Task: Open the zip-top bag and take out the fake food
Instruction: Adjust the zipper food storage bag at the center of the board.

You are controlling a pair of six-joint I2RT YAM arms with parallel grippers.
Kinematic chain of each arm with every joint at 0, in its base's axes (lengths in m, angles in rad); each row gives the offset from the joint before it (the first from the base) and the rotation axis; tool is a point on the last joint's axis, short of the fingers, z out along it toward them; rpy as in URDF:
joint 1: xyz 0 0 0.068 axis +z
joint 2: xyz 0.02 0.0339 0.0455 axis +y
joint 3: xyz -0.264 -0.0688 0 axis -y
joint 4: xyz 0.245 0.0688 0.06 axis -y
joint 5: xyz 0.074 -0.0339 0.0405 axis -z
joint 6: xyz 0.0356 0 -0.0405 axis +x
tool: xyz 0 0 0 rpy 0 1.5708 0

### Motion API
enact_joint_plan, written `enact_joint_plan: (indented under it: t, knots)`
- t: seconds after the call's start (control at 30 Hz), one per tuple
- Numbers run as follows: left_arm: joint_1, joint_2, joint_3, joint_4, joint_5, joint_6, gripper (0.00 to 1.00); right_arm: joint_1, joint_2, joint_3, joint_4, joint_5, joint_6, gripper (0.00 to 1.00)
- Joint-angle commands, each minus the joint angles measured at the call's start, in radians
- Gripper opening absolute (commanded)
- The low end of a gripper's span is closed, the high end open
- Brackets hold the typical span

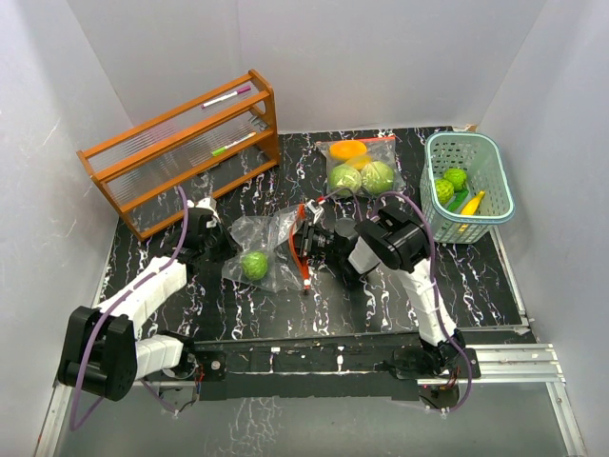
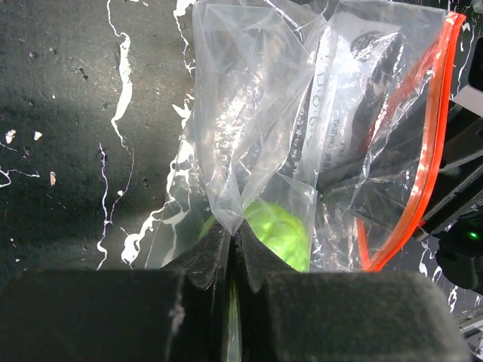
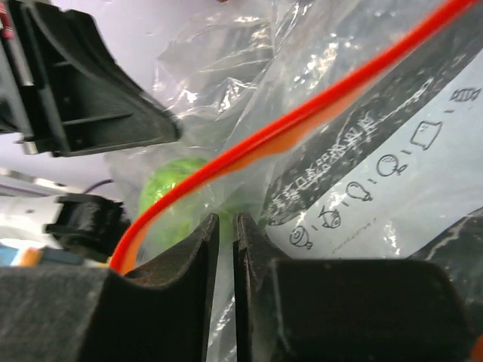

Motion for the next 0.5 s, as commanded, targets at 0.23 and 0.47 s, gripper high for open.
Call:
enact_joint_plan:
  t: [0.23, 0.47]
  knots:
    - [-0.002, -0.001, 0.006, 0.001, -0.003, 0.013, 0.0, -0.014, 0.043, -0.005, 0.466, -0.128, 0.294, 0.39]
    - [-0.002, 0.002, 0.013, -0.001, -0.001, 0.016, 0.0, -0.014, 0.006, -0.011, 0.466, -0.149, 0.28, 0.85]
